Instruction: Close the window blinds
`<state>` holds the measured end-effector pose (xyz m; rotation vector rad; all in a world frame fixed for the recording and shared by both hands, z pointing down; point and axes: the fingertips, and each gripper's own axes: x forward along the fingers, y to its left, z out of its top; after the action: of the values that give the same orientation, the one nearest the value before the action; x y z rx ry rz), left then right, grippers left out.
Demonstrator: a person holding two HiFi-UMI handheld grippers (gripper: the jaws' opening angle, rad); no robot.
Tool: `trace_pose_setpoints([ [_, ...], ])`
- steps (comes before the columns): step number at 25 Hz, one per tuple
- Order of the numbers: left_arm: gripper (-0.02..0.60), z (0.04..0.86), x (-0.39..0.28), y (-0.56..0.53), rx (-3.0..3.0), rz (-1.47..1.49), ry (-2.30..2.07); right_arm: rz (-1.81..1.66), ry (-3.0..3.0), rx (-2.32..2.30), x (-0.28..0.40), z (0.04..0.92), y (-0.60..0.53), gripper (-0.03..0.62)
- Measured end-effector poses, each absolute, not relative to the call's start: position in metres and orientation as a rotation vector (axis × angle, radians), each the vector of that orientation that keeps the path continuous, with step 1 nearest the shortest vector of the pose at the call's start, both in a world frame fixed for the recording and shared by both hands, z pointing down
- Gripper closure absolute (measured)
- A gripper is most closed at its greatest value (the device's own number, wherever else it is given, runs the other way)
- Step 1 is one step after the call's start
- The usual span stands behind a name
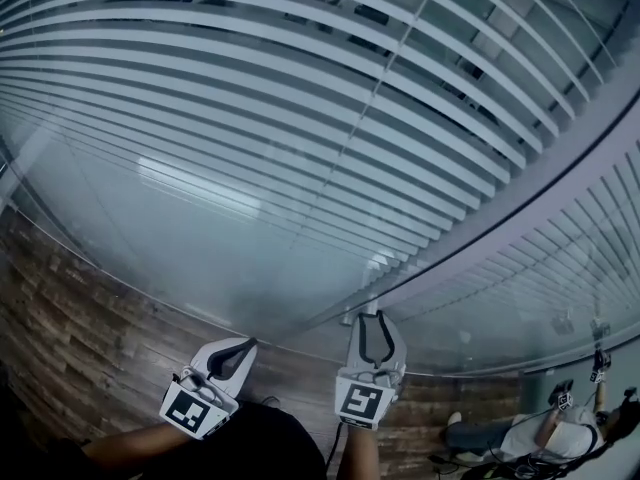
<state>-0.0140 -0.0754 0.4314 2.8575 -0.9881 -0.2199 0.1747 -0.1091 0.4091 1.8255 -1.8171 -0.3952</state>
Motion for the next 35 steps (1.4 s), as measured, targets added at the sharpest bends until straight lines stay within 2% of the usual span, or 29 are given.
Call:
trace_pose_setpoints([
  [11,0.583,0.456,0.011,-0.066,2.839,-0.151,-0.889,-0.681,-1.597,1.45,0.169,0.422,-0.107,0.463],
  [15,0.583,0.465,0.016,-0.062,2.829,-0.157,-0.894,-0.456,-1.8,1.653,0.173,0.429,-0.107,0.456],
  [19,0.583,0.463,0.016,-0.06,2.839,-0.144,-0.892,-0.132,-2.068,1.926,0.173,0.422,-0.107,0.419],
  [25,0.583,0.466,0.014,-0.056,2.809,-0.091,-0.899,0.066,-2.126,2.178,0.181,0.411,-0.106,0.436],
  [30,0.583,0.459,0.011,-0.058,2.803,-0.115,-0.922,0.098,-2.068,2.33,0.185,0.408,-0.106,0.464],
  [35,0.583,0.457,0.005,-0.06,2.789,-0.138,-0.943,-0.047,-1.997,2.195,0.181,0.408,-0.107,0.465],
])
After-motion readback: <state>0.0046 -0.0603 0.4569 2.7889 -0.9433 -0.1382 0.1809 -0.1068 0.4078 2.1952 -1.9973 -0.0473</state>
